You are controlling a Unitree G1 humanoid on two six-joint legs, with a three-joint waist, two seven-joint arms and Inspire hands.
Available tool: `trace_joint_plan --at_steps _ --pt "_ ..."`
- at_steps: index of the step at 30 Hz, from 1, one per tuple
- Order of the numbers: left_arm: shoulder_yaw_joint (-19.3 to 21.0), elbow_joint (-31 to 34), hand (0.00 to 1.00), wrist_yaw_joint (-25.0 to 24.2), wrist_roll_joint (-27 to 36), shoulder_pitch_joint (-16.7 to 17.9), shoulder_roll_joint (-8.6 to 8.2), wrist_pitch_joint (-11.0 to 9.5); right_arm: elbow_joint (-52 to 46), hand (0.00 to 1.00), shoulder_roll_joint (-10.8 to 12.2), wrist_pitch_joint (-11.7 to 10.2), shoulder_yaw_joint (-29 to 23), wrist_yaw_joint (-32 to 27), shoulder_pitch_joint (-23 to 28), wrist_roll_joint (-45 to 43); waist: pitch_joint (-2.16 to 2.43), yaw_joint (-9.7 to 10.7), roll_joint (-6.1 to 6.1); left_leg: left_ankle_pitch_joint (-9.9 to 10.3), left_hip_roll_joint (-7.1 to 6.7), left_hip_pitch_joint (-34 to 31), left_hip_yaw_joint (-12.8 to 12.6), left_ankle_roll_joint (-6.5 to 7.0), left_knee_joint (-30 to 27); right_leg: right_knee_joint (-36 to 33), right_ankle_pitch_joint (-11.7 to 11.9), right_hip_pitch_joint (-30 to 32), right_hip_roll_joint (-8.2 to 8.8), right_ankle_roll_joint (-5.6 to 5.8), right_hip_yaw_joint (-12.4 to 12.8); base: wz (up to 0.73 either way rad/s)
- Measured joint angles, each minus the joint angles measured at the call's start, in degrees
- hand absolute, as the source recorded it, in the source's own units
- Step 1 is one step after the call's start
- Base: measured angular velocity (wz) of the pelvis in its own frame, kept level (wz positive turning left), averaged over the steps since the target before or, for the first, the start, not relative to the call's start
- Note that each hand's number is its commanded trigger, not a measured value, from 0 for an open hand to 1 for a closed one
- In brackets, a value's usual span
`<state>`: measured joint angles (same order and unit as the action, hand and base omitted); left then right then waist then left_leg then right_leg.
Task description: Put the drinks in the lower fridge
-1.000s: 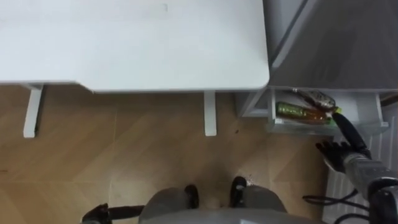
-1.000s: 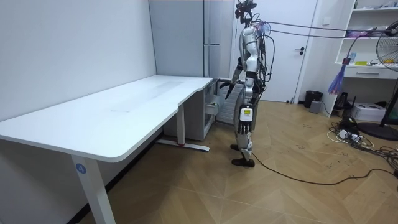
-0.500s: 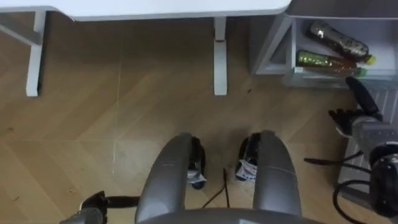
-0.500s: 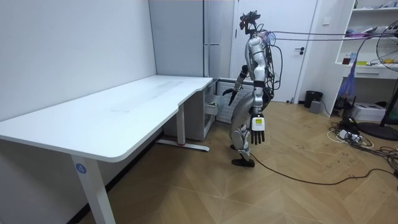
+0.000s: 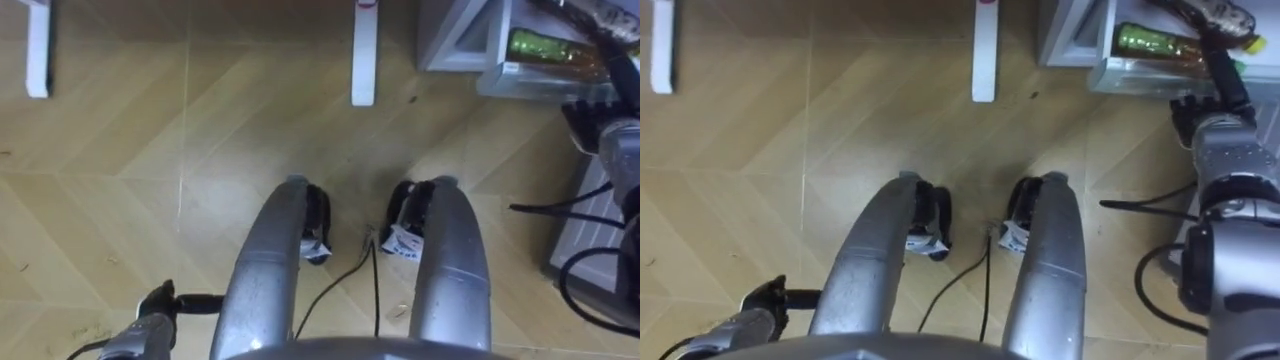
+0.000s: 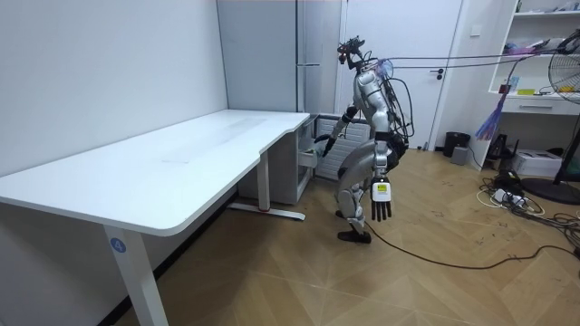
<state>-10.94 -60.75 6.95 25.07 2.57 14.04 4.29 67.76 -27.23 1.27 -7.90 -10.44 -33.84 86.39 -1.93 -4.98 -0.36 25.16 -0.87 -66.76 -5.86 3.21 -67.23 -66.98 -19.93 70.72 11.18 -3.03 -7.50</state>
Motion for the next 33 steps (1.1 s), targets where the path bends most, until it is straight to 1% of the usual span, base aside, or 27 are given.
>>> trace_joint_plan --at_steps 1,2,3,4,5,7,8,10,12,13,14,15,16,18,19,21,22,23,25,26,27,28,29,31,33 --pt "0.0 0.4 0.00 0.0 0.3 0.0 0.00 -0.5 0.0 0.00 -0.4 0.0 0.0 -0.6 -0.2 0.1 -0.03 -0.1 -0.05 0.1 -0.18 -0.2 0.0 0.22 -0.1 -0.3 -0.1 0.4 0.29 0.11 0.2 0.10" --pt "0.0 0.5 0.00 0.0 0.4 0.0 0.05 -1.0 0.0 0.00 -1.0 0.0 0.1 -1.6 -0.4 0.1 -0.12 0.0 -0.19 0.2 -0.90 -0.3 -0.1 0.43 -0.1 -1.0 -0.3 0.8 0.93 0.51 0.6 0.12" --pt "0.0 0.5 0.00 0.0 0.6 0.1 0.15 -1.3 0.0 0.00 -1.3 0.0 0.1 -2.0 -0.5 0.1 -0.13 -0.1 -0.21 0.2 -1.04 -0.5 -0.2 0.55 -0.1 -1.1 -0.4 1.0 1.00 0.71 0.9 0.10" --pt "-0.6 0.5 0.00 0.1 1.4 0.1 0.64 -1.8 0.0 0.00 -1.5 -0.1 0.2 -3.0 -1.1 0.2 -0.25 -0.1 -0.41 0.2 -1.12 -0.7 -0.4 0.75 -0.1 -1.3 -0.5 1.4 1.06 0.88 1.1 0.04" --pt "-0.6 0.5 0.00 0.1 2.0 0.5 1.11 -2.0 -0.6 0.00 -1.5 -0.1 0.4 -4.4 -1.2 0.5 -0.42 -0.1 -0.69 0.3 -1.22 -0.7 -0.6 0.94 -0.2 -1.6 -0.6 1.5 1.50 1.00 1.1 0.03" --pt "-0.5 0.9 0.00 0.1 2.2 1.5 1.41 -2.2 -2.4 0.00 -1.8 0.0 0.9 -7.5 -1.3 0.8 -0.45 0.0 -0.77 0.4 -1.31 -0.7 -0.7 1.15 -0.4 -1.8 -0.8 1.5 1.91 1.03 0.9 0.00" --pt "-0.4 1.5 0.00 0.1 2.2 2.5 1.50 -2.3 -4.2 0.00 -1.9 0.0 1.8 -10.2 -1.3 0.8 -0.44 0.0 -0.85 0.5 -1.33 -0.8 -0.7 1.20 -0.4 -1.8 -0.8 1.6 2.05 1.06 0.9 0.00" --pt "-0.2 1.4 0.00 0.2 2.2 3.2 1.51 -2.4 -6.0 0.00 -2.1 0.0 2.3 -13.6 -1.6 0.8 -0.41 0.0 -1.01 0.4 -1.39 -0.8 -0.6 1.29 -0.2 -1.7 -0.9 1.6 2.33 1.00 0.8 0.03" --pt "0.2 1.4 0.00 0.3 2.2 3.8 1.54 -2.8 -6.2 0.00 -2.7 -0.1 2.6 -14.6 -2.2 0.8 -0.43 0.0 -1.06 0.2 -1.76 -0.7 -0.2 1.38 -0.1 -1.8 -1.0 1.3 2.81 0.71 0.4 0.12" --pt "0.7 1.6 0.00 0.3 2.2 4.5 1.68 -3.3 -6.2 0.00 -2.9 -0.1 3.0 -15.0 -3.0 0.8 -0.46 0.0 -1.21 0.1 -1.76 -0.7 0.0 1.28 -0.1 -1.8 -1.2 1.1 2.89 0.50 0.1 0.11" --pt "0.9 1.6 0.00 0.3 2.2 4.8 1.99 -3.4 -6.2 0.00 -3.1 -0.1 3.4 -15.6 -4.1 0.8 -0.58 0.0 -1.48 0.0 -1.85 -0.7 0.2 1.09 0.0 -1.9 -1.3 1.1 3.06 0.31 -0.1 0.12" --pt "1.3 1.6 0.00 0.3 2.3 4.8 2.05 -3.4 -6.4 0.00 -3.4 -0.1 3.8 -15.9 -4.6 0.8 -0.58 0.0 -1.50 0.0 -1.95 -0.9 0.4 1.00 0.0 -2.0 -1.4 1.0 3.28 0.20 -0.4 0.18" --pt "2.1 1.7 0.00 0.3 2.3 5.0 2.22 -3.5 -7.5 0.00 -4.0 -0.1 4.4 -17.0 -4.9 0.9 -0.58 -0.2 -1.66 -0.1 -2.09 -1.0 0.8 0.89 -0.1 -2.2 -1.6 1.0 3.63 -0.14 -0.9 0.23" --pt "3.4 2.6 0.00 0.3 2.3 6.3 2.72 -3.8 -11.0 0.00 -4.1 -0.1 4.5 -19.3 -4.9 0.8 -0.56 -0.3 -2.12 -0.1 -2.23 -1.1 1.3 0.70 -0.4 -2.7 -2.0 0.8 3.82 -0.72 -1.4 0.18" --pt "4.2 3.1 0.00 0.5 2.4 7.5 2.90 -4.3 -13.4 0.00 -4.2 -0.2 4.9 -20.4 -4.9 0.7 -0.55 -0.4 -2.20 0.0 -2.22 -0.9 1.9 0.43 -0.7 -2.9 -2.3 0.3 3.82 -0.94 -1.9 0.08" --pt "4.4 3.1 0.00 1.5 2.4 8.9 3.29 -4.6 -16.8 0.00 -4.5 -0.6 7.5 -22.2 -5.1 0.6 -0.48 -0.7 -2.74 0.2 -2.15 -0.2 2.4 0.04 -0.7 -2.9 -2.6 -0.7 3.83 -1.31 -2.4 0.06" --pt "4.9 2.9 0.00 2.0 2.4 9.5 3.52 -4.7 -18.4 0.00 -4.6 -0.3 10.1 -22.7 -5.1 0.0 -0.58 -0.7 -3.23 0.3 -2.16 0.3 2.9 -0.27 -0.8 -3.0 -3.0 -1.7 3.90 -1.56 -2.9 0.15" --pt "5.2 2.8 0.00 2.4 2.4 9.6 3.60 -4.7 -18.6 0.00 -4.6 -0.2 11.3 -23.7 -5.1 -0.1 -0.50 -0.9 -3.34 0.3 -2.31 0.5 3.8 -0.54 -0.9 -3.0 -3.5 -2.6 4.09 -1.68 -3.9 0.24" --pt "5.2 2.8 0.00 2.4 2.4 9.6 3.67 -5.0 -18.6 0.00 -4.8 -0.2 11.3 -25.7 -5.1 -0.3 -0.48 -1.3 -3.63 0.1 -2.94 0.2 4.8 -1.09 -1.2 -3.3 -4.0 -2.9 4.74 -1.56 -4.9 0.31" --pt "5.2 2.8 0.00 2.4 2.4 9.9 3.66 -4.9 -18.6 0.00 -4.9 -0.2 11.2 -26.3 -5.1 -0.6 -0.51 -1.7 -3.86 0.1 -3.08 0.0 5.2 -1.27 -1.7 -3.7 -4.3 -2.9 5.05 -1.65 -5.3 0.24" --pt "5.2 2.8 0.00 2.4 2.3 10.0 3.66 -4.7 -18.6 0.00 -4.9 -0.2 11.3 -26.5 -5.1 -1.0 -0.52 -1.8 -3.90 0.1 -3.42 -0.1 5.5 -1.36 -1.9 -4.0 -4.4 -3.0 5.46 -1.69 -5.6 0.24" --pt "5.1 2.9 0.00 2.4 2.2 10.3 3.68 -4.6 -18.6 0.00 -4.9 -0.3 11.3 -27.2 -5.1 -1.6 -0.53 -1.8 -3.89 -0.1 -4.16 -0.1 6.2 -1.70 -2.2 -4.5 -4.7 -3.4 6.09 -1.65 -6.0 0.29" --pt "5.1 3.0 0.00 2.4 2.2 10.8 3.95 -4.8 -18.6 0.00 -4.9 -0.4 11.3 -28.2 -5.1 -1.5 -0.54 -2.3 -3.85 -0.1 -4.50 0.0 6.7 -1.85 -2.5 -4.9 -5.1 -4.0 6.38 -1.76 -6.5 0.26" --pt "5.1 3.5 0.00 2.4 2.2 11.8 4.66 -5.0 -18.6 0.00 -5.0 -0.8 11.3 -29.4 -5.1 -1.5 -0.54 -3.1 -3.85 -0.4 -4.83 0.0 7.6 -2.26 -2.7 -4.9 -5.4 -4.6 6.56 -2.24 -7.4 0.19" --pt "5.0 3.5 0.00 2.5 2.2 12.8 5.30 -5.2 -18.6 0.00 -5.0 -1.5 11.3 -30.2 -5.1 -1.6 -0.55 -3.7 -3.85 -0.7 -4.84 0.2 7.7 -2.65 -2.7 -5.0 -5.5 -4.8 6.63 -2.27 -7.6 0.16"
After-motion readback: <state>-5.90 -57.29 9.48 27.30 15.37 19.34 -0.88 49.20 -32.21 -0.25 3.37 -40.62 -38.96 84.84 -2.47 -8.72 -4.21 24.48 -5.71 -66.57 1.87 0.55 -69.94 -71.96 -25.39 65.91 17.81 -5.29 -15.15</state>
